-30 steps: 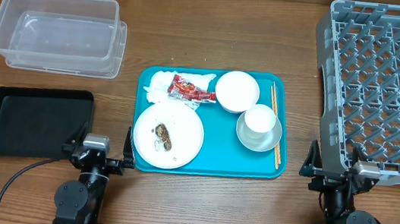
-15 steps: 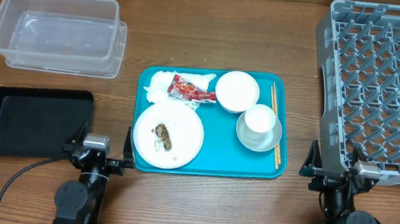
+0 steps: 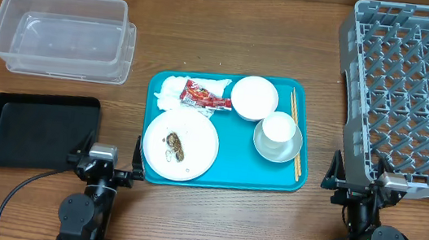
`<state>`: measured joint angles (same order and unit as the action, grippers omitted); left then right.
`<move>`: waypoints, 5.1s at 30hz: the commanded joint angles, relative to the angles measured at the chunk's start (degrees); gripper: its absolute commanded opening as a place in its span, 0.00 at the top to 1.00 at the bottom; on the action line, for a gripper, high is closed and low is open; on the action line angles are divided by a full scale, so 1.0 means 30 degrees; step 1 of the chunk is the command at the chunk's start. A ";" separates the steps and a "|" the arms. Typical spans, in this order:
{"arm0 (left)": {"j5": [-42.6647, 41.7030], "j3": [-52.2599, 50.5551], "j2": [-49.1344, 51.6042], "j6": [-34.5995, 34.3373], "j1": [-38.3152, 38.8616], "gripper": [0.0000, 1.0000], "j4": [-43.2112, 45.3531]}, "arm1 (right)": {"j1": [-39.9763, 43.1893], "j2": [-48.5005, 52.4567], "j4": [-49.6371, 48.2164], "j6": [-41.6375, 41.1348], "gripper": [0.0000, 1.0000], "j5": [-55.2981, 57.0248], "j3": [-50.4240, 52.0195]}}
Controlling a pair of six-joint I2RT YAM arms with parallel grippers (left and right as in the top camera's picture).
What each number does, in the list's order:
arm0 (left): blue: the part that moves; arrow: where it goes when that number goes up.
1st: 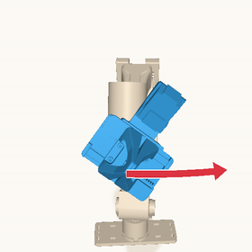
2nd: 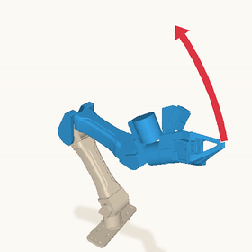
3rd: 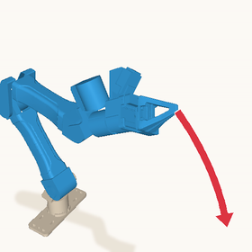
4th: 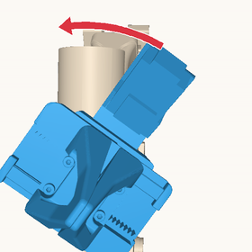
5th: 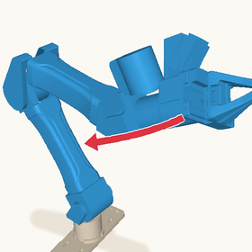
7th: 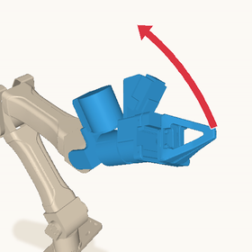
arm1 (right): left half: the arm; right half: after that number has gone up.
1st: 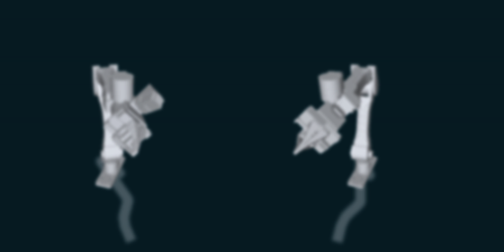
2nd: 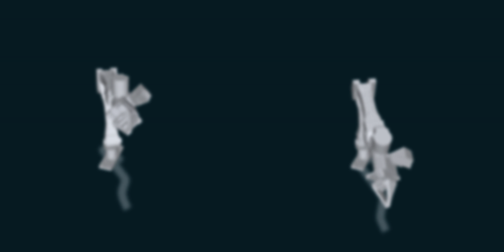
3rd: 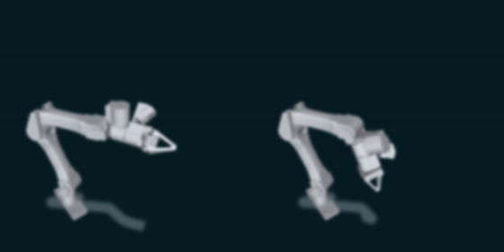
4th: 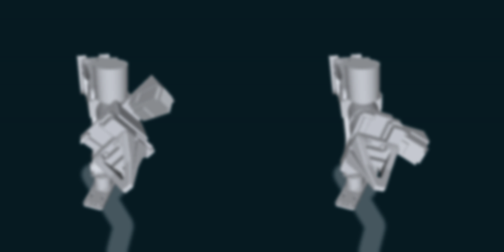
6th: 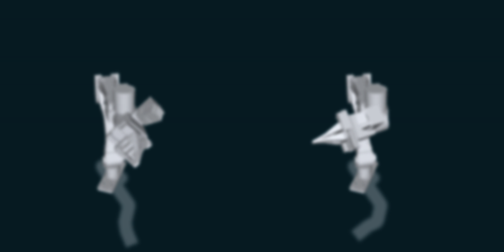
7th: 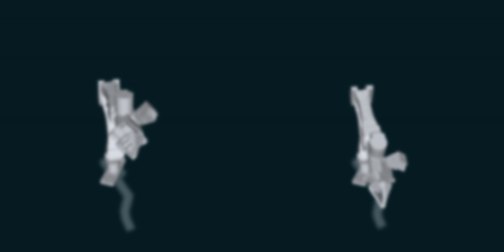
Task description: Sort waste into correct bins and load items into the dishwasher
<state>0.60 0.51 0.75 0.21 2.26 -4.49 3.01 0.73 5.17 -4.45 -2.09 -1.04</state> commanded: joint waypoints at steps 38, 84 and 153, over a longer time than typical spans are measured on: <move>-1.3843 0.1384 -0.0022 -1.5875 0.0000 0.00 0.6178 | 0.0080 -0.0189 -0.0124 0.0058 0.00 0.0168 0.0197; 0.1370 2.1063 2.8844 -1.0010 1.4535 0.03 -1.5307 | 0.0080 -0.0189 -0.0124 0.0058 0.00 0.0175 0.0197; 0.8444 2.6141 3.5088 -1.4367 1.4156 0.96 -1.9766 | 0.0080 -0.0189 -0.0124 0.0051 0.00 0.0168 0.0197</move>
<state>22.22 75.70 105.36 -39.57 46.04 -62.48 3.01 0.73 5.15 -4.45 -2.11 -1.04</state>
